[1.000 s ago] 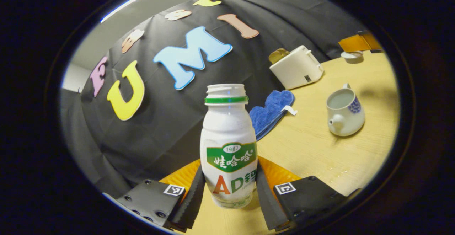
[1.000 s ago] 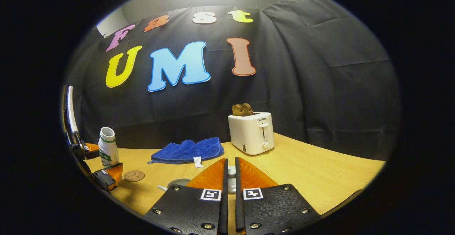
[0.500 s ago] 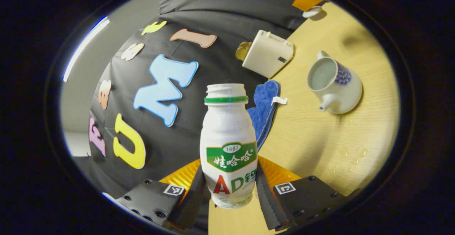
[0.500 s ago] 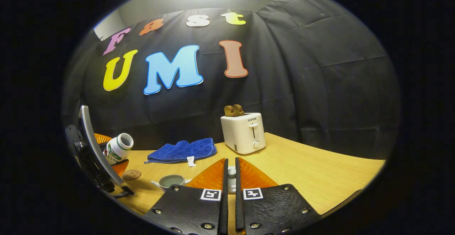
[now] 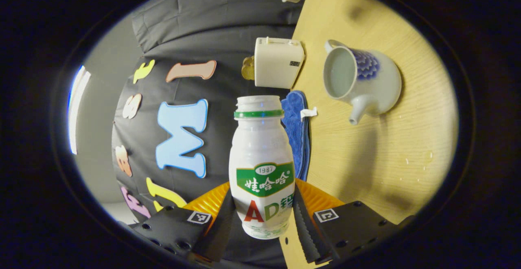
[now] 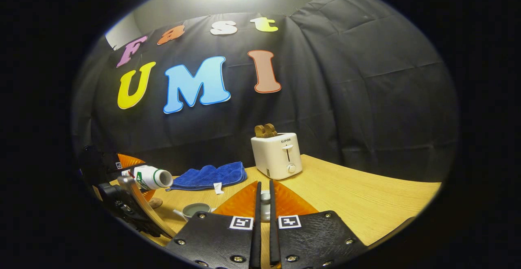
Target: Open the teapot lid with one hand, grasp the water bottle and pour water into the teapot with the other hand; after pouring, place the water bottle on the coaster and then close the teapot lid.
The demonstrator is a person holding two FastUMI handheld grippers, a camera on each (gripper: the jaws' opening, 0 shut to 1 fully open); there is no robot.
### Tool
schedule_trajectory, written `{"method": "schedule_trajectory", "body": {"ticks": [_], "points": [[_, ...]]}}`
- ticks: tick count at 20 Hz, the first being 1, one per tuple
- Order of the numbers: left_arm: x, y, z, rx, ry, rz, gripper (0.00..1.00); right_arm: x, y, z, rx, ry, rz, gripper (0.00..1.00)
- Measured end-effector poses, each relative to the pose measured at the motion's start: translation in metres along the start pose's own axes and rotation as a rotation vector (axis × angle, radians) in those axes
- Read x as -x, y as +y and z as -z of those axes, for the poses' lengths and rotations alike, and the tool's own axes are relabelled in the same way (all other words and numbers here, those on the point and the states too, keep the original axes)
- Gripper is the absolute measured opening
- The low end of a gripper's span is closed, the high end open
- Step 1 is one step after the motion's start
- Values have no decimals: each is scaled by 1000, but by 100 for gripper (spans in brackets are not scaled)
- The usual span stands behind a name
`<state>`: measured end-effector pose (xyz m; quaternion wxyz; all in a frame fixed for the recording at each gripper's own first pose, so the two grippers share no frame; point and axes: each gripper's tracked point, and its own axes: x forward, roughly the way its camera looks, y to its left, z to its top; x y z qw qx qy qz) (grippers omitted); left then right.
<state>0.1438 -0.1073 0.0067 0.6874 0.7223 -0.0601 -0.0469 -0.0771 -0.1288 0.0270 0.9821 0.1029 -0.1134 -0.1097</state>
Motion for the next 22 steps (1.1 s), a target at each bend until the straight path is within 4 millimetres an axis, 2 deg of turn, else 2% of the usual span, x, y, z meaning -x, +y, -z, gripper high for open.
{"method": "schedule_trajectory", "body": {"ticks": [10, 22], "points": [[5, 7, -14, -213, -43, -36, 82, 2, -2, -3, -9, -8, 10, 8], [3, 15, -18, -327, -71, -55, 82, 2, -2, -3, -8, -8, 16, 8]]}}
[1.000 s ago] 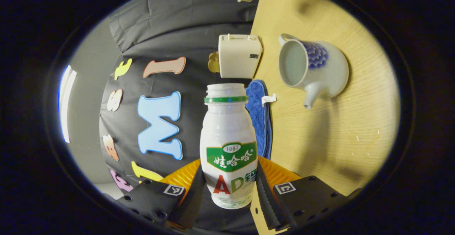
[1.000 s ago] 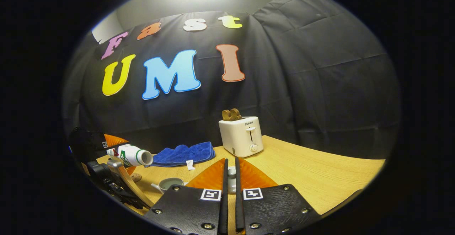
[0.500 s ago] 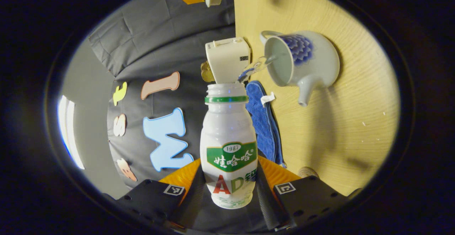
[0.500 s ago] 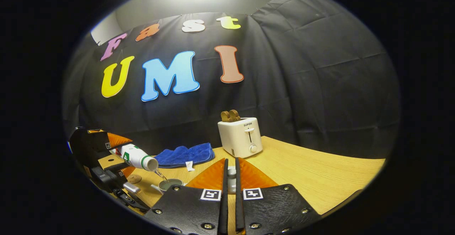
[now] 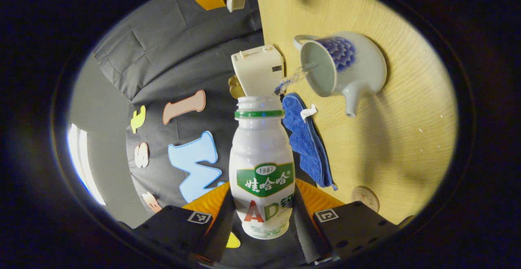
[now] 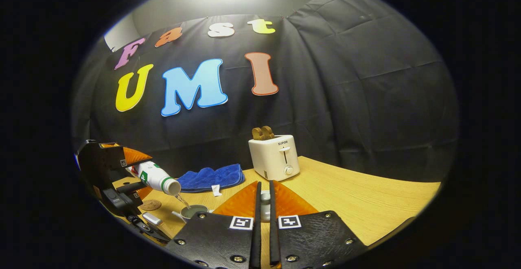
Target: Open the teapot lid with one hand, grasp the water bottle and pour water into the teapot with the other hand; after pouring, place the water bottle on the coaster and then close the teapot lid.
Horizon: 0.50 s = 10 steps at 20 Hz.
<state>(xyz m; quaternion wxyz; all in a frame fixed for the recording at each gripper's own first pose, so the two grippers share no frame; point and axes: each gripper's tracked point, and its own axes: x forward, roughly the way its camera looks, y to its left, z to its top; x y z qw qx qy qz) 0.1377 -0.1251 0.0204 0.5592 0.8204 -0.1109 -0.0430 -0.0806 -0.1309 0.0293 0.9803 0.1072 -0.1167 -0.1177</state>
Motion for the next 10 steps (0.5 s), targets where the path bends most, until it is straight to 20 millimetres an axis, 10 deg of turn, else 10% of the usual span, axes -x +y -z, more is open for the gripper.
{"method": "schedule_trajectory", "body": {"ticks": [10], "points": [[-2, 7, 1, -106, -20, -10, 78, -1, 0, 1, 1, 6, -3, 8]]}}
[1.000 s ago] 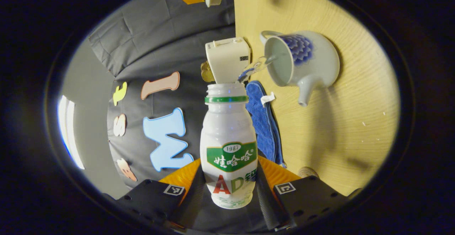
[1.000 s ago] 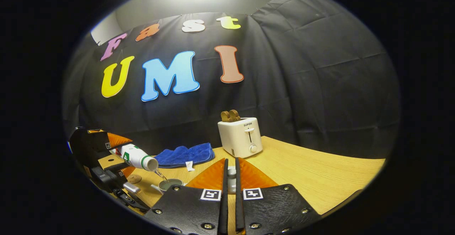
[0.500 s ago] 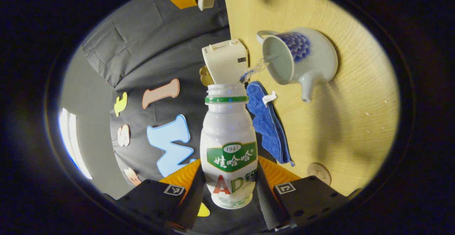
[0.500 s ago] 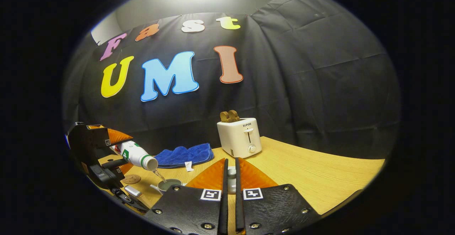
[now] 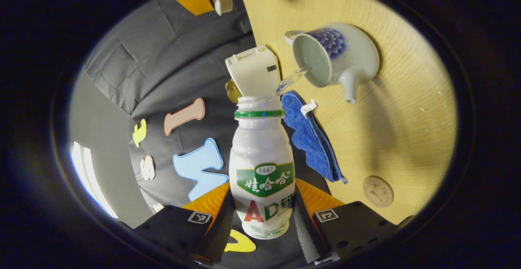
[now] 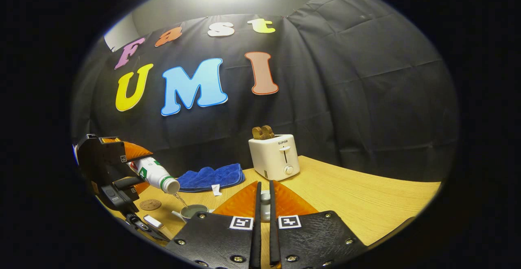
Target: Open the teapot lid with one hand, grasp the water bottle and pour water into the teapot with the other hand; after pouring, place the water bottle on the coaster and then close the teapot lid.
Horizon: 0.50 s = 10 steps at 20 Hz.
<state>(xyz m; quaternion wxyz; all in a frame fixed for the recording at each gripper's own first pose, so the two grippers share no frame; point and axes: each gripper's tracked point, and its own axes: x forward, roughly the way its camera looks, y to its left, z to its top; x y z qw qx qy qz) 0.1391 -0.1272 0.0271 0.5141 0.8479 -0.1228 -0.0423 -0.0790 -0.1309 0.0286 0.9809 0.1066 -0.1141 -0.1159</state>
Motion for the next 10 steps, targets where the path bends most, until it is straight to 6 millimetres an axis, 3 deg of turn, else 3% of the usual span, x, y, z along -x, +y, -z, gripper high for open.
{"method": "schedule_trajectory", "body": {"ticks": [2, 3, 8, 10], "points": [[-2, 1, 1, -18, -3, -2, 82, 0, 1, 0, 2, 1, -3, 8], [-2, 2, 1, -28, -6, -4, 77, 0, 0, 0, 2, 2, -2, 8], [-2, 7, -5, -98, -31, -33, 73, -1, 0, 1, 4, 3, 0, 8], [-2, 10, -10, -131, -42, -52, 79, 0, 0, 1, 4, 4, 1, 8]]}}
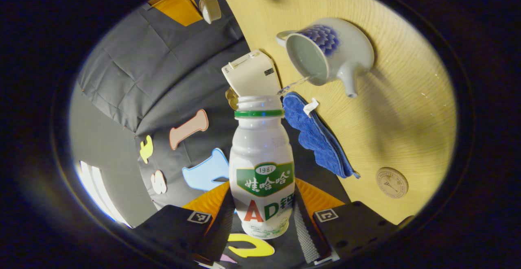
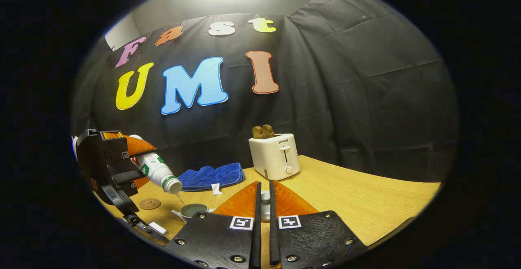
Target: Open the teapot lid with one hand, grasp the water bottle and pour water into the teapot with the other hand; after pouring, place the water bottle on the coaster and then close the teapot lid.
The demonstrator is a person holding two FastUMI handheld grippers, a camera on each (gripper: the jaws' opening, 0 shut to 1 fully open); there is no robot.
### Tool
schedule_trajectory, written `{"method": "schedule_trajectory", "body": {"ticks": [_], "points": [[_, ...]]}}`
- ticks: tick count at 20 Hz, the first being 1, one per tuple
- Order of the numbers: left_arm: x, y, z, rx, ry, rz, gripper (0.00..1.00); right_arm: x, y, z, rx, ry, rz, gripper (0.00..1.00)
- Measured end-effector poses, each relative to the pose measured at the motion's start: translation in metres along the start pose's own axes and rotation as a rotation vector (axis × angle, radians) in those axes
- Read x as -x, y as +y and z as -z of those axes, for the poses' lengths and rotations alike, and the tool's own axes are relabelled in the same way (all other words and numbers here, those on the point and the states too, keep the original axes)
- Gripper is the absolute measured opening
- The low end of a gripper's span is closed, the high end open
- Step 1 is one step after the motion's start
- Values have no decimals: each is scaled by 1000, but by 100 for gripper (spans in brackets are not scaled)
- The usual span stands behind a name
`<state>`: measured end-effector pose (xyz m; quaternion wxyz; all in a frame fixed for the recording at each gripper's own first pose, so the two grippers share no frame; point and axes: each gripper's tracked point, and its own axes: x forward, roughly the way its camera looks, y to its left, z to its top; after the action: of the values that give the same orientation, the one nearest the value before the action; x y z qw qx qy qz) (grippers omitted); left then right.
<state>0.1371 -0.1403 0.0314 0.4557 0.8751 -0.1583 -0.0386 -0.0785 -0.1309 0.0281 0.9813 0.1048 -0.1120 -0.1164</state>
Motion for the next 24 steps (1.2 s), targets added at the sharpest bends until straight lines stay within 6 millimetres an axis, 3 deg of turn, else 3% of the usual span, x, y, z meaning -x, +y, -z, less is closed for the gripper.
{"method": "schedule_trajectory", "body": {"ticks": [7, 12, 17, 18, 22, 24], "points": [[-3, 7, -10, -58, -26, -39, 77, -1, 0, 1, 0, 0, 0, 8], [-4, 9, -10, -53, -32, -46, 82, 0, -2, 1, -1, 0, 7, 8], [-5, -13, -5, 237, -27, 31, 77, -1, -3, 1, -7, -3, 13, 8], [-2, -18, -4, 308, -22, 42, 82, -1, -3, 1, -9, -2, 13, 8], [9, -41, -1, 583, 12, 80, 77, -2, -2, 4, -15, 7, 2, 8], [14, -47, 3, 734, 30, 85, 82, -4, 0, 6, -16, 14, -10, 8]]}}
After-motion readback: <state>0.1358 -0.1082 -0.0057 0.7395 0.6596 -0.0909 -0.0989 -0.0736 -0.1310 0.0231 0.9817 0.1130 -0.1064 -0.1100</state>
